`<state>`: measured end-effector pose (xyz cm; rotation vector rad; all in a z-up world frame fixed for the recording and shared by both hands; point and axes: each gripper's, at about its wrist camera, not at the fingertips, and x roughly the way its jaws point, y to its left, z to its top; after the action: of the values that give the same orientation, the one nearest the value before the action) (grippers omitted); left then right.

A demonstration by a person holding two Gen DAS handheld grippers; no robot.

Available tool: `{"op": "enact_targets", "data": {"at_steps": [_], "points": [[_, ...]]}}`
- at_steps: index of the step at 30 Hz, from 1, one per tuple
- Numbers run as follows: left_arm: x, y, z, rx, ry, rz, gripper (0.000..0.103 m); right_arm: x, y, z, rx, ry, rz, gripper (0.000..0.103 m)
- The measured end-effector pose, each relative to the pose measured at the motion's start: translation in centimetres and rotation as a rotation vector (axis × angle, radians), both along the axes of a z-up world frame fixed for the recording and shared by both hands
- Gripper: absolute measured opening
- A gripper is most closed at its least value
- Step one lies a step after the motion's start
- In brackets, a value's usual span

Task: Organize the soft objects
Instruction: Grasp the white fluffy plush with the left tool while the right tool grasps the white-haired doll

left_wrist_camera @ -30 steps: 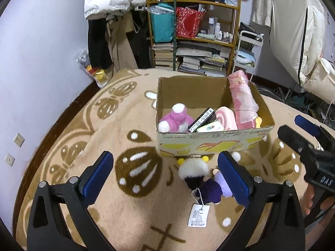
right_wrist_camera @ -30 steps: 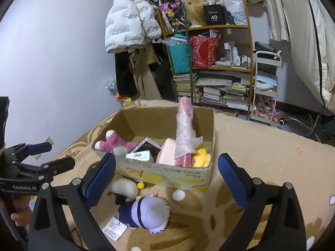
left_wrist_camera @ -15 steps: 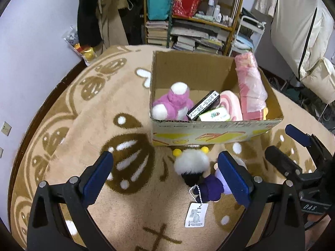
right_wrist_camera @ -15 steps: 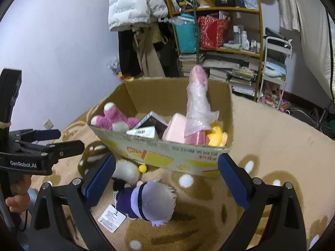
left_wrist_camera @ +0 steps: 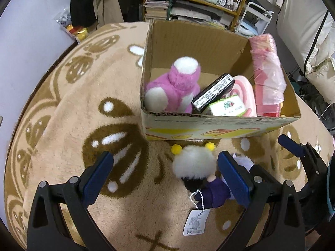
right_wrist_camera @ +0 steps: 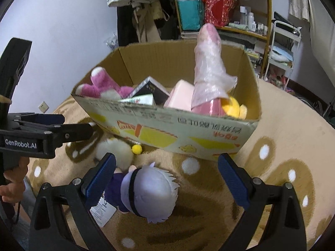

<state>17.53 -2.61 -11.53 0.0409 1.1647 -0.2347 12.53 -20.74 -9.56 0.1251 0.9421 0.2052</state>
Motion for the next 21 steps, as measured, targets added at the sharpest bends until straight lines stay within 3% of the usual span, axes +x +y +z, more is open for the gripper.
{"op": "enact_targets", "data": {"at_steps": [21], "points": [[1.8, -2.8, -5.2, 0.036, 0.119, -0.066, 0.097, 1.2, 0.8, -4.1, 0.009, 0.132, 0.027, 0.102]]}}
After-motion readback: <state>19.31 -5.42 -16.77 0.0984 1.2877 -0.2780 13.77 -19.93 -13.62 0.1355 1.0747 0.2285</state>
